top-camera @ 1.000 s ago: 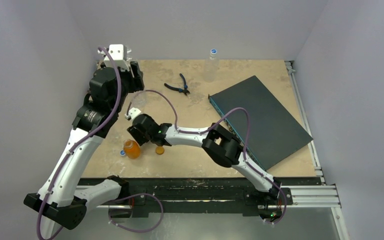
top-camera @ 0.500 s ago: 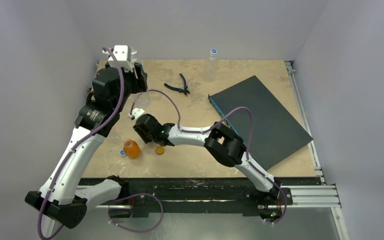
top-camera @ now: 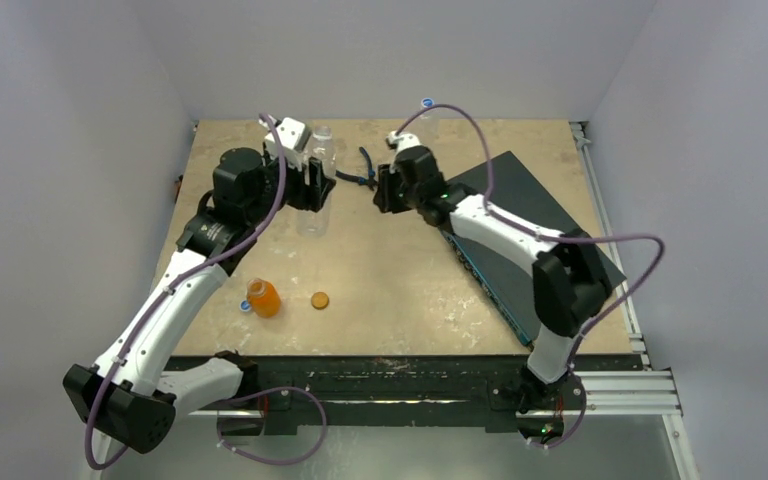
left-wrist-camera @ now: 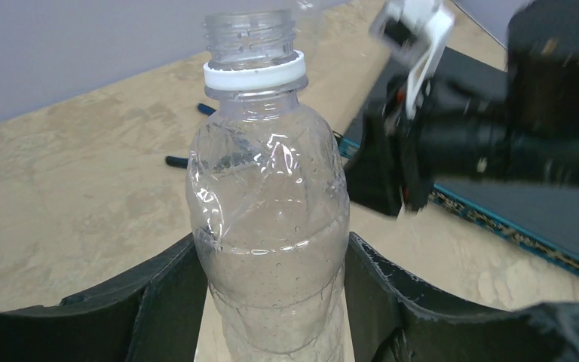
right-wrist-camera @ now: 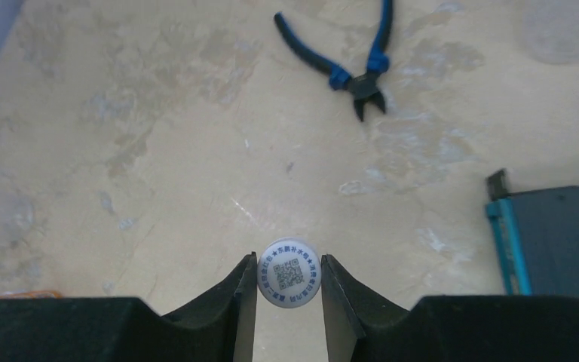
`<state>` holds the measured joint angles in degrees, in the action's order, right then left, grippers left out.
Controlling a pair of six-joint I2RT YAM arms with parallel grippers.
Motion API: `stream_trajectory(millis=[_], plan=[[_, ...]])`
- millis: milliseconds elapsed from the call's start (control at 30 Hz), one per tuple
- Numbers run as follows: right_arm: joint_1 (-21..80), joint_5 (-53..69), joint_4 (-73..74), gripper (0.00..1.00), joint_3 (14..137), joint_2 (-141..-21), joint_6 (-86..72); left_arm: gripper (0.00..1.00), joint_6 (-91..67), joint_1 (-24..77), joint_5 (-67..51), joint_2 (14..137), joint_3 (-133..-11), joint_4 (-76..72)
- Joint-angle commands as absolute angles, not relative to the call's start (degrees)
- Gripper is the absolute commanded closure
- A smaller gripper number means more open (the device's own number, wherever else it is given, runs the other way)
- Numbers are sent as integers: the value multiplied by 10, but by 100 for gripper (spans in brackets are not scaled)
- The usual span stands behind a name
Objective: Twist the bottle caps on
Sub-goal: Screw the bottle cap onto the plastic bottle.
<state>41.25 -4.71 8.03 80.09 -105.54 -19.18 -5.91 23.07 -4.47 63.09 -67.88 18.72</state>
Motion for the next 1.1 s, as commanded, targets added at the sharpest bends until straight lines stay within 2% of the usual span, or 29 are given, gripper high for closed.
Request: stream_trajectory(millis=[0,167,233,400,600,833,1067], plan=[[354,30,116,76,764,-952,-242,71,-7,232,-195,632,-636,117],[280,134,131,75,756,-863,-254,71,55,233,-304,635,-598,106],[255,193,128,74,759,-833,-257,74,92,233,-332,623,-573,94],[218,353,117,74,768,-793,-269,85,150,233,-355,582,-510,64],[216,505,24,72,739,-776,-338,90,172,240,-381,570,-492,56],[220,546,-18,71,724,-789,-365,95,160,247,-413,561,-480,25],[238,524,-21,71,726,-801,-364,100,151,257,-426,571,-478,9]])
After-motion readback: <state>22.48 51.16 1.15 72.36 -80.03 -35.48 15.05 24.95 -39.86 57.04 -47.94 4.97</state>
